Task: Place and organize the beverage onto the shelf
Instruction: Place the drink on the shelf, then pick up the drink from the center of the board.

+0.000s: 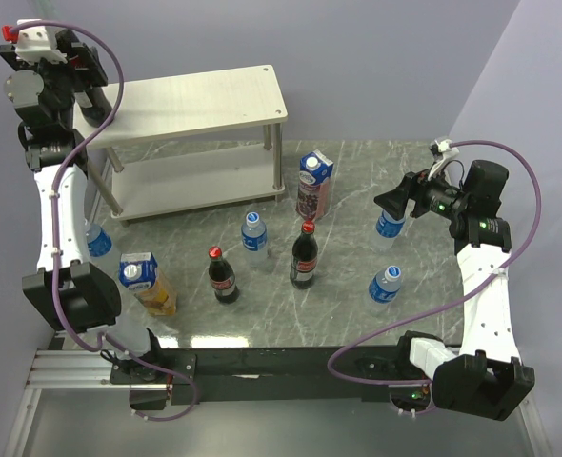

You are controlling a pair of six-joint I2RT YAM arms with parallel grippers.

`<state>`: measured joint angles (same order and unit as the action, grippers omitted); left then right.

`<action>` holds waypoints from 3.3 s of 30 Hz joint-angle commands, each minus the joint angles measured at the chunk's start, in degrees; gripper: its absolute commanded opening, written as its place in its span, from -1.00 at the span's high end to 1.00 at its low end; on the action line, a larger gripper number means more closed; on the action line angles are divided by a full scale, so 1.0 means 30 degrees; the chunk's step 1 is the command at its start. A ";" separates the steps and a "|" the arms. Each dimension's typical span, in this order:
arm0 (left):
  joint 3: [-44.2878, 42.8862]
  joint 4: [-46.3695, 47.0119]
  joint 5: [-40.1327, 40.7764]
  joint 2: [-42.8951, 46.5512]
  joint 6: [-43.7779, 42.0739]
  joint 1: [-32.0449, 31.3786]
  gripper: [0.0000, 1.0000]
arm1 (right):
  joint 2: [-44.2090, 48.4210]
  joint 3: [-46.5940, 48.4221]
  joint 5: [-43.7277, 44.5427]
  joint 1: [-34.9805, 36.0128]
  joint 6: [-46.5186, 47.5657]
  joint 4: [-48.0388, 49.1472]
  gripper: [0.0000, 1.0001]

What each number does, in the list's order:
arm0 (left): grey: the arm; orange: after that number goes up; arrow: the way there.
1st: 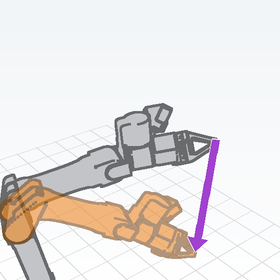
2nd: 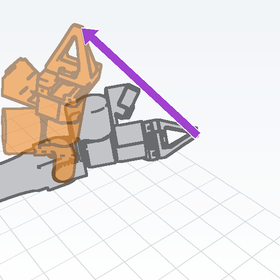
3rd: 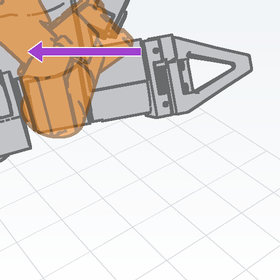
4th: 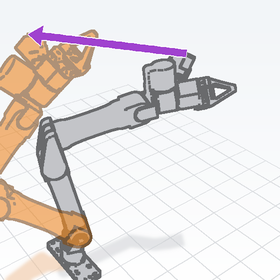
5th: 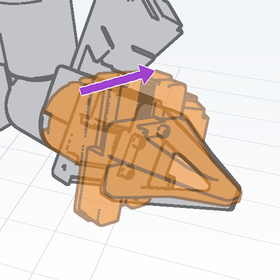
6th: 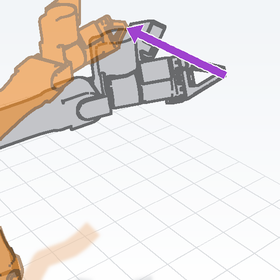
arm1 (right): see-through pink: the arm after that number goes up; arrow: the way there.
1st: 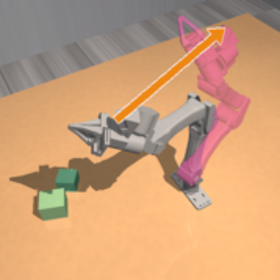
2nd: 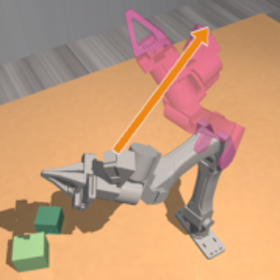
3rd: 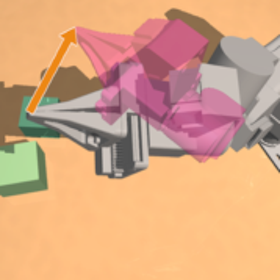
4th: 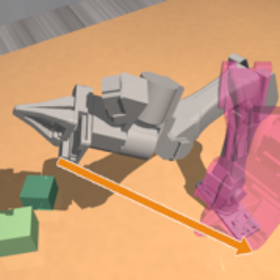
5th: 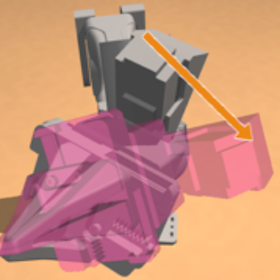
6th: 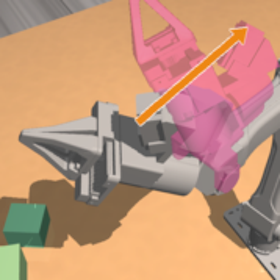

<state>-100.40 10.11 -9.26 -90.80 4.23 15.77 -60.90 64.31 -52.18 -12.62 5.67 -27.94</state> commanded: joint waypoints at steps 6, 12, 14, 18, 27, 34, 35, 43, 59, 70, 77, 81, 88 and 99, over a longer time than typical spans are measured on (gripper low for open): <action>-0.0606 0.0820 -0.0166 0.1585 0.0523 0.0017 -0.99 | 0.0057 0.0271 -0.0272 0.0106 0.0306 0.0262 -0.68; 0.0184 0.0966 -0.0137 0.2464 0.0582 0.0017 -0.99 | 0.0116 0.0300 -0.0125 0.0135 0.0365 0.0233 -0.68; 0.0564 0.0937 -0.0283 0.2669 0.0641 0.0017 -0.99 | 0.0174 0.0271 -0.0125 0.0106 0.0394 0.0262 -0.68; 0.1473 0.1054 -0.0021 0.3606 0.0992 0.0017 -0.99 | 0.0291 0.0271 0.0079 0.0106 0.0511 0.0233 -0.68; 0.4253 0.0497 0.1297 0.7207 0.2661 0.0017 -0.99 | 0.0789 0.0242 0.0285 0.0106 0.0834 0.0233 -0.68; 0.6800 -0.1755 -0.0340 1.0108 0.4887 0.0017 -0.99 | 0.1112 0.0359 -0.0066 0.0106 0.1331 -0.0060 -0.68; 0.7183 -0.1990 -0.0748 1.0924 0.5179 -0.0012 -0.99 | 0.1141 0.0359 -0.0066 0.0106 0.1448 -0.0147 -0.69; 1.0374 -0.4511 -0.4701 1.4445 0.7113 -0.0071 -0.99 | 0.1639 0.1031 0.0049 0.0369 0.3116 -0.1171 -0.75; 1.5564 -0.5506 -1.3322 1.6058 0.6124 -0.5168 -0.98 | -0.0116 0.5513 0.1221 1.0878 1.3550 -1.1280 -0.81; 1.8668 -0.4630 -1.1771 1.8372 0.3893 -0.7395 -0.99 | -0.2665 0.7007 0.4414 1.4373 0.8484 -0.7592 -0.80; 1.8965 -0.4454 -1.1533 1.8609 0.3688 -0.7512 -0.99 | -0.3604 0.7068 0.6289 1.4783 0.6489 -0.6038 -0.77; 1.8789 -0.4425 -1.1534 1.8491 0.3776 -0.7512 -0.99 | -0.4159 0.6688 0.6466 1.5163 0.6166 -0.5627 -0.75; 1.8789 -0.4658 -1.1416 1.8637 0.3805 -0.7512 -0.99 | -0.5449 0.7038 0.6846 1.5691 0.6020 -0.5889 -0.54; 1.8789 -0.4454 -1.1621 1.8725 0.4068 -0.7512 -0.99 | -0.5333 0.6072 0.7668 1.6190 0.6195 -0.5568 -0.33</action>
<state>-43.46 -6.26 -43.68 -35.07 16.62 -6.57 -78.35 83.05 -30.09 35.40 24.47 -46.39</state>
